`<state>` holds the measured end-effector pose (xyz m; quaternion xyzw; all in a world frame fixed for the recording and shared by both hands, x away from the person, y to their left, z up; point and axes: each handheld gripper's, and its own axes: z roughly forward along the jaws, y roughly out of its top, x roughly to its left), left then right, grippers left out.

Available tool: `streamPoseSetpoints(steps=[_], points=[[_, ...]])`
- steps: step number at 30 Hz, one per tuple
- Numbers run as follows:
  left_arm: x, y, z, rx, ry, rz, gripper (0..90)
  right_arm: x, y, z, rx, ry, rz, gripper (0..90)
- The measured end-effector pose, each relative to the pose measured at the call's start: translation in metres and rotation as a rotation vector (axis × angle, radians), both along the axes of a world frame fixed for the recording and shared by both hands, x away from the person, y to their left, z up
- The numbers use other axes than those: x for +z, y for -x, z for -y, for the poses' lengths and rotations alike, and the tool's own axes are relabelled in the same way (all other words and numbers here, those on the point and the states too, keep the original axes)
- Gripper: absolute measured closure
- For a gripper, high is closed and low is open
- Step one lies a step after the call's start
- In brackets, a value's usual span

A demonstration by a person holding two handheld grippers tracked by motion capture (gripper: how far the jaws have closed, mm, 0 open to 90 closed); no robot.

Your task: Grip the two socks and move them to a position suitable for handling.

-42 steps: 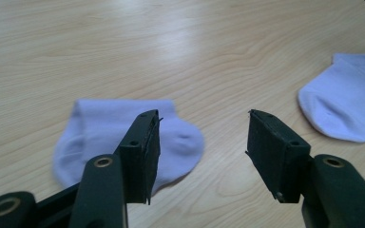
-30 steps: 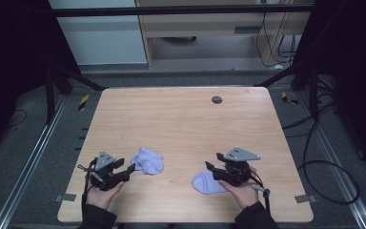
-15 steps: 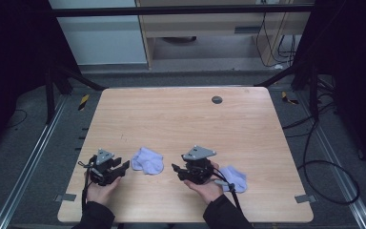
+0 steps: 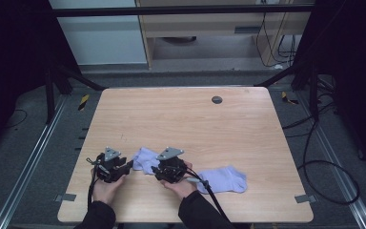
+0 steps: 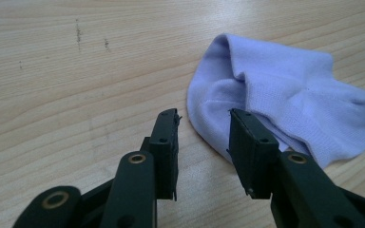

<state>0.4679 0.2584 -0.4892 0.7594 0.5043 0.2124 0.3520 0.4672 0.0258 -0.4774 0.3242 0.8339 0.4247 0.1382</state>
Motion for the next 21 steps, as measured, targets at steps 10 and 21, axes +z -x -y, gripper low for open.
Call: streamPoseSetpoints(steps=[10, 21], points=[[-0.004, -0.005, 0.006, -0.018, 0.001, -0.027, 69.1, -0.018, -0.004, -0.024, 0.028, 0.04, -0.032, 64.1], [-0.007, -0.007, 0.008, -0.028, 0.013, -0.064, 81.3, -0.024, -0.004, -0.033, 0.024, 0.075, -0.045, 82.8]])
